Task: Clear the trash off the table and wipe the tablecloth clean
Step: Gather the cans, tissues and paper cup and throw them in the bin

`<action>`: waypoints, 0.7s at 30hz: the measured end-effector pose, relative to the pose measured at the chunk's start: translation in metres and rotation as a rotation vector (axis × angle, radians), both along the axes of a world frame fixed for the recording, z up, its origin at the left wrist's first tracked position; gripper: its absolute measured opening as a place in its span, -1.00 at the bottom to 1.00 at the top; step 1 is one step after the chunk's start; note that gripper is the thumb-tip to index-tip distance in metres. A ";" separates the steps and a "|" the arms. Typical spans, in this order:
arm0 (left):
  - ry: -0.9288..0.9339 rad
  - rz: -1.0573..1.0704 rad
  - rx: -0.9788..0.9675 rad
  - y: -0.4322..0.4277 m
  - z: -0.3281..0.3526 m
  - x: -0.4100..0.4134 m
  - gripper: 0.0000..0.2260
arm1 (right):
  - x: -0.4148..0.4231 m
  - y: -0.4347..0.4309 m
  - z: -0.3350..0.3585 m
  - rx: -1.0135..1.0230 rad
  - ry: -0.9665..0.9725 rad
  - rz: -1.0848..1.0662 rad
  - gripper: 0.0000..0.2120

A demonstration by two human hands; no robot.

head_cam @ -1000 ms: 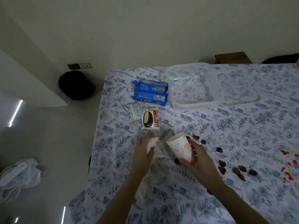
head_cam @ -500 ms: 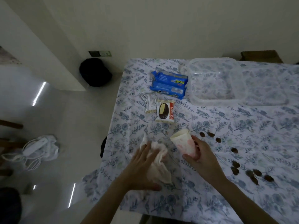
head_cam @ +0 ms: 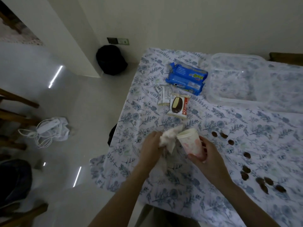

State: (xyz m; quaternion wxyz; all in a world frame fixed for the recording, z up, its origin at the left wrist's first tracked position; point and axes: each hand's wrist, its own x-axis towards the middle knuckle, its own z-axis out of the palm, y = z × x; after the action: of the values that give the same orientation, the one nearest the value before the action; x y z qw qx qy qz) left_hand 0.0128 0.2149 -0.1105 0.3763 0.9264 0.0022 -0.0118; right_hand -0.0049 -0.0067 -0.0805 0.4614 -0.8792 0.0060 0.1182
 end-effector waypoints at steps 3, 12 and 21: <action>0.135 0.317 -0.383 0.000 0.009 0.014 -0.90 | -0.001 -0.003 0.001 0.024 0.008 -0.042 -0.27; 0.451 0.454 -0.433 0.014 0.041 0.007 -0.76 | 0.007 0.009 0.001 0.129 0.029 -0.036 -0.24; 0.496 0.372 -0.379 0.060 0.069 -0.005 -0.59 | 0.016 0.074 0.011 0.184 0.071 -0.049 -0.36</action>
State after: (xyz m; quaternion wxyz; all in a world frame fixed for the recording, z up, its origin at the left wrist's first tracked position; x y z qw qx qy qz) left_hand 0.0075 0.2746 -0.0411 0.5251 0.7929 0.2598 -0.1676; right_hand 0.0106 0.0670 -0.0696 0.5424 -0.8281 0.0331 0.1379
